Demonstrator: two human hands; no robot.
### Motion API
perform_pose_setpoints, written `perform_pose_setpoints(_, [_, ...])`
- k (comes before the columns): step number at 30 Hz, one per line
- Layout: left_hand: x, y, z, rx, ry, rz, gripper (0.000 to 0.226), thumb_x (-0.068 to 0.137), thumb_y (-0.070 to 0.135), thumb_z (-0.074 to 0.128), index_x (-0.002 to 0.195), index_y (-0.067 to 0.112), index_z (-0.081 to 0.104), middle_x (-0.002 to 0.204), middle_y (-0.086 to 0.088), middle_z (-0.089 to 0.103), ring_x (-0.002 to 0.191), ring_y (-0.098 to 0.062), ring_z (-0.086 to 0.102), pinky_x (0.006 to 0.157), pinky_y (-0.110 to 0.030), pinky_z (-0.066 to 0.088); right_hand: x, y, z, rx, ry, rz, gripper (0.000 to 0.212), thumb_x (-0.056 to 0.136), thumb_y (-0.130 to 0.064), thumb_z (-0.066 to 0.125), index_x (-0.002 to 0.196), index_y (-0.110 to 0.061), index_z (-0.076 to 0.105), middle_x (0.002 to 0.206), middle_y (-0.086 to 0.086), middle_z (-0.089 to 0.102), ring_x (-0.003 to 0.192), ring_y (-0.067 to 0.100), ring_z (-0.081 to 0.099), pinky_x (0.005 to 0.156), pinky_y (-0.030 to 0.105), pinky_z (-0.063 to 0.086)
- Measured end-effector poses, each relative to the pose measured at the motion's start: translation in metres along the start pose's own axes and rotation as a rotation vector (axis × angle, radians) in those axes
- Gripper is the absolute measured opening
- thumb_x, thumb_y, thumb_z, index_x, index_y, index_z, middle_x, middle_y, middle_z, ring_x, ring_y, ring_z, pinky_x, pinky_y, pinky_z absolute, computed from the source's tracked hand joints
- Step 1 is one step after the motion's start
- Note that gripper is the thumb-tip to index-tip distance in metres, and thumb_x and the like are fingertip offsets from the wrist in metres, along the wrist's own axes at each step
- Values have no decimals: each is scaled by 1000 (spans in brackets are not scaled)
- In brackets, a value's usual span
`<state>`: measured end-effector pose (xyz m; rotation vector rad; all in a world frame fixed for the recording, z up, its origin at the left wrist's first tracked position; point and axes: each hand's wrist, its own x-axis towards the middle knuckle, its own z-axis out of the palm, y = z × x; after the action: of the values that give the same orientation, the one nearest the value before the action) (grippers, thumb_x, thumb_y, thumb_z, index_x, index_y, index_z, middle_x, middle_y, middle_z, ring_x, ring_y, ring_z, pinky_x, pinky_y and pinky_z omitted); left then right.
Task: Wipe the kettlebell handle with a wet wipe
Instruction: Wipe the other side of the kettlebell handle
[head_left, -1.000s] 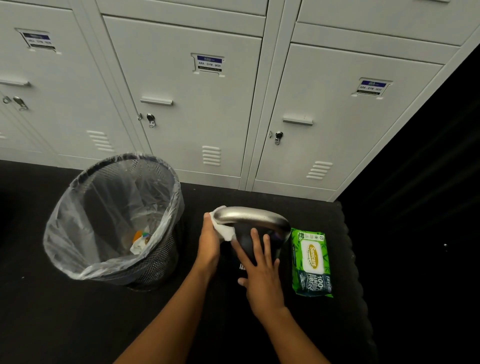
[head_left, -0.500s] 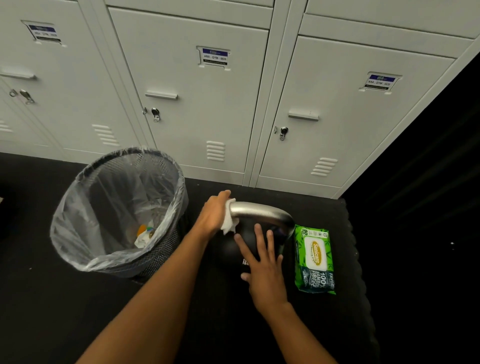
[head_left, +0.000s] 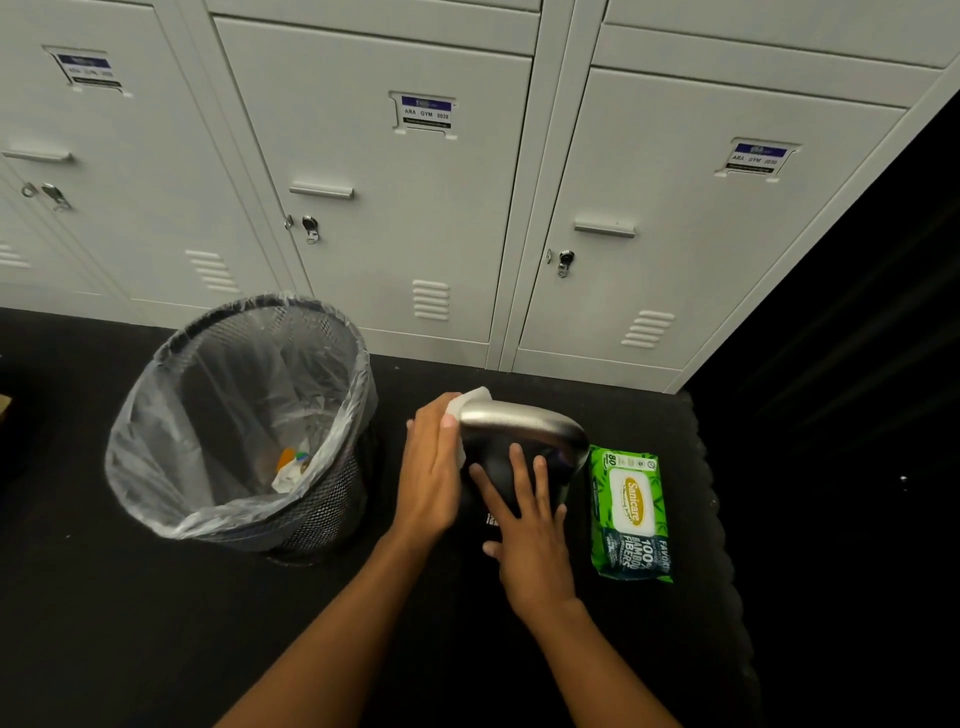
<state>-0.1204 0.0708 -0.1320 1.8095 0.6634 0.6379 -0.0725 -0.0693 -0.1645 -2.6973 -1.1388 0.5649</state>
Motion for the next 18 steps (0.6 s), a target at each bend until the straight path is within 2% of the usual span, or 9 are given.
perform_pose_setpoints(2, [8, 12, 5, 155, -75, 125, 37, 110, 32, 25, 135, 36, 53, 133, 21, 51, 135, -4, 42, 121, -53, 20, 0, 0, 0, -4, 1, -4, 110, 92, -21, 66, 140, -61, -24, 153, -11, -46, 141, 25, -42, 119, 67, 5])
perform_pose_setpoints(4, [13, 25, 11, 348, -147, 237, 44, 107, 36, 22, 133, 35, 57, 131, 16, 54, 132, -4, 41, 123, -49, 12, 0, 0, 0, -1, 11, -5, 107, 91, -22, 68, 140, -59, -20, 153, -11, -45, 142, 24, -42, 119, 67, 6])
perform_pose_setpoints(6, [16, 30, 13, 442, -162, 289, 45, 106, 40, 23, 131, 36, 60, 122, 15, 55, 121, -6, 44, 119, -40, 17, 0, 1, 1, 6, 10, -5, 103, 90, -23, 69, 144, -55, -13, 154, -11, -44, 142, 24, -42, 119, 67, 6])
perform_pose_setpoints(9, [19, 25, 7, 414, -155, 310, 38, 106, 35, 29, 130, 38, 59, 113, 16, 52, 104, -4, 42, 98, -22, 27, 0, 1, 1, 5, 19, -19, 106, 91, -22, 68, 143, -57, -16, 154, -10, -44, 141, 24, -43, 119, 67, 6])
perform_pose_setpoints(12, [24, 19, 4, 348, -133, 241, 36, 105, 38, 30, 119, 35, 63, 103, 13, 54, 94, -7, 45, 85, -19, 32, 0, 1, 1, 10, 29, -23, 109, 91, -21, 67, 143, -60, -21, 155, -10, -43, 142, 25, -42, 118, 67, 7])
perform_pose_setpoints(14, [28, 16, 4, 249, -86, 124, 34, 104, 38, 31, 100, 31, 65, 91, 9, 55, 87, -10, 50, 79, -25, 39, 0, 1, 0, 11, 25, -27, 109, 91, -21, 67, 145, -59, -20, 155, -11, -43, 142, 26, -41, 118, 67, 8])
perform_pose_setpoints(16, [33, 19, 2, 57, -54, -82, 33, 104, 32, 38, 79, 29, 59, 80, 8, 56, 78, -12, 52, 73, -32, 41, 1, 1, 2, 9, 45, -33, 110, 91, -19, 68, 146, -59, -18, 155, -11, -44, 143, 26, -40, 118, 67, 8])
perform_pose_setpoints(18, [35, 24, 0, 39, -56, -143, 33, 104, 31, 41, 73, 29, 55, 77, 7, 55, 75, -12, 50, 72, -34, 39, 1, 1, 3, 19, 47, -34, 110, 90, -18, 68, 146, -59, -17, 154, -11, -44, 143, 26, -40, 117, 67, 8])
